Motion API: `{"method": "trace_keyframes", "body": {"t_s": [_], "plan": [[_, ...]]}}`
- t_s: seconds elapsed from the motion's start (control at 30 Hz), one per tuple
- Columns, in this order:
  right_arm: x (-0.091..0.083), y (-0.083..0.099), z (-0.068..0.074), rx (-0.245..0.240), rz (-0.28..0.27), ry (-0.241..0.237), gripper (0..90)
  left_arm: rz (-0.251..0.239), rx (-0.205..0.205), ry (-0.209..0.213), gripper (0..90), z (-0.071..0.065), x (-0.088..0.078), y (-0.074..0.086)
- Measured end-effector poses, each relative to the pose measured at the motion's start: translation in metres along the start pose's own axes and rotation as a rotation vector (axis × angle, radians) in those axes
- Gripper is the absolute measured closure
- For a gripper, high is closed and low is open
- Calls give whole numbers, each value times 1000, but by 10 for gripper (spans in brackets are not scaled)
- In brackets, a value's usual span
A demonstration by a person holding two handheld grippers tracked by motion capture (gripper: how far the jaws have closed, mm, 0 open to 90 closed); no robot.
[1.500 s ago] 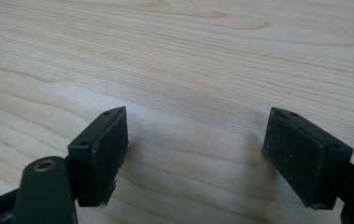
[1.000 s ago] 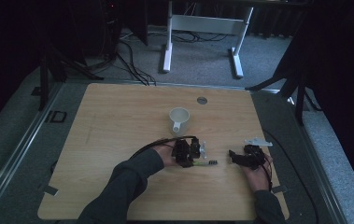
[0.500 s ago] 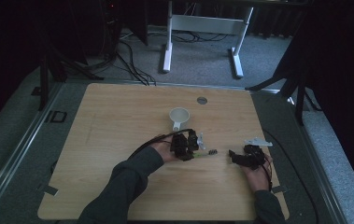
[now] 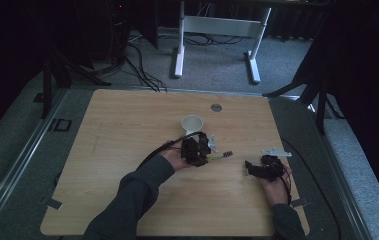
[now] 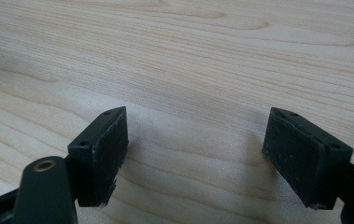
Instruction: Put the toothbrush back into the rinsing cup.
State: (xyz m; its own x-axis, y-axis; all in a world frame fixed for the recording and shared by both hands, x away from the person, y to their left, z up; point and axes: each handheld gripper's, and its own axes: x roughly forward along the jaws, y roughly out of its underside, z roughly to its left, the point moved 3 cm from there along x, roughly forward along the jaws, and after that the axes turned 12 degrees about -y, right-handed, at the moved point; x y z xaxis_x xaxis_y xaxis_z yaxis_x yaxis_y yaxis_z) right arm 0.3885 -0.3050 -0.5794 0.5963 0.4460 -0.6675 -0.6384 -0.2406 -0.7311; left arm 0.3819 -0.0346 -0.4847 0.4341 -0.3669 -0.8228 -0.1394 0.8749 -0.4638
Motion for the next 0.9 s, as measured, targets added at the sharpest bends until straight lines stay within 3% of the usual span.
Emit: {"method": "trace_keyframes", "body": {"t_s": [0.27,0.43,0.9], "plan": [[0,0,0,1,1,0,217,-27,-36,-16,795,6,-5,-1],[0,0,0,1,1,0,217,-57,-88,-30,795,13,-11,0],[0,0,0,1,1,0,217,-112,-163,-56,795,24,-22,0]]}}
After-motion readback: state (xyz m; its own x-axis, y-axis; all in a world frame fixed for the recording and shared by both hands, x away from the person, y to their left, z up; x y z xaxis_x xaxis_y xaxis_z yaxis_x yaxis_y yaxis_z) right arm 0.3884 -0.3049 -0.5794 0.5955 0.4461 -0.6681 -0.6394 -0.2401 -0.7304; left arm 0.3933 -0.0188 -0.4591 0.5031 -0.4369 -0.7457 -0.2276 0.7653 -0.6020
